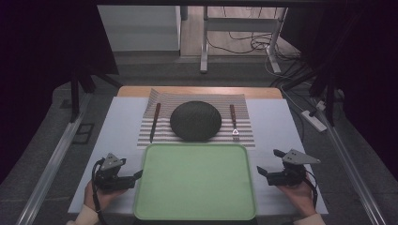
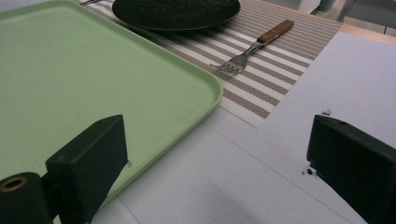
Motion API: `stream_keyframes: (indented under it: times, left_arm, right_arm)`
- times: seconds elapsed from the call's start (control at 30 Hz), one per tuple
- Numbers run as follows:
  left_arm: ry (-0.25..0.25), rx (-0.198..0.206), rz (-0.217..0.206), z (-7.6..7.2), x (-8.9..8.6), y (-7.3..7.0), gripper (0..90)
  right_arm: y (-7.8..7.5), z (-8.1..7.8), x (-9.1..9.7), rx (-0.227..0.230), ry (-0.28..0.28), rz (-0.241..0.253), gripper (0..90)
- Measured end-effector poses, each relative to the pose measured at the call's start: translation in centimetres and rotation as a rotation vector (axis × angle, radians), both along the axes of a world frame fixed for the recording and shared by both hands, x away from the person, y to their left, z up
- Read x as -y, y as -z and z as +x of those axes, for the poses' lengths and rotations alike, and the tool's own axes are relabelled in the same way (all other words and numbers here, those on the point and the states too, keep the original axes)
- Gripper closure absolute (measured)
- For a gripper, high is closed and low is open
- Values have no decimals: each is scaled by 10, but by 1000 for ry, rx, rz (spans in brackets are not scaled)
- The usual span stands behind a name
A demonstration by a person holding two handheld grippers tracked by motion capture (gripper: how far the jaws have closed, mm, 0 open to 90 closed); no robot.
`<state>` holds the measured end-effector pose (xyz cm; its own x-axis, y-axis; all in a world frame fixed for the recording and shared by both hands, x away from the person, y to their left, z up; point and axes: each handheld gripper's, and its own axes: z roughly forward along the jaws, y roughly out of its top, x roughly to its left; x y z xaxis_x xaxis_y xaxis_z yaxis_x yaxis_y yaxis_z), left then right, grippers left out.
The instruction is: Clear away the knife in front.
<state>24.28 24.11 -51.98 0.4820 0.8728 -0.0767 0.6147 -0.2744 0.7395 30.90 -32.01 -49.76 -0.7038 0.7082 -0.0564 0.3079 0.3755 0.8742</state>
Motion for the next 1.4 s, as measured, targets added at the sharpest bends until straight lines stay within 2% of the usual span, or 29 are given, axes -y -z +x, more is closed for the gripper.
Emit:
stream_keyframes:
  times: [0.13, 0.37, 0.5, 0.7, 0.8, 0.93, 1.4]
  left_arm:
    - [-4, -9, 4, 0, -2, 1, 183]
    - [-8, 2, 12, 2, -2, -2, 184]
    - [-23, 22, 2, 7, -4, -9, 183]
    - [-11, 35, 7, 13, 0, -18, 184]
    - [-5, 26, 20, 18, 2, -24, 184]
    - [-6, 25, 8, 25, 4, -30, 190]
    - [17, 32, 20, 57, 17, -39, 192]
  right_arm:
    - [1, 1, -1, -10, -6, -3, 52]
    - [1, 0, 1, -12, -3, 6, 54]
    - [2, 2, 1, -25, -3, 7, 56]
    - [3, 3, 2, -35, -6, 11, 58]
    - [4, 3, 1, -43, -16, 13, 58]
    - [4, 4, 1, -47, -16, 15, 58]
    - [6, 4, 0, -53, -29, 10, 60]
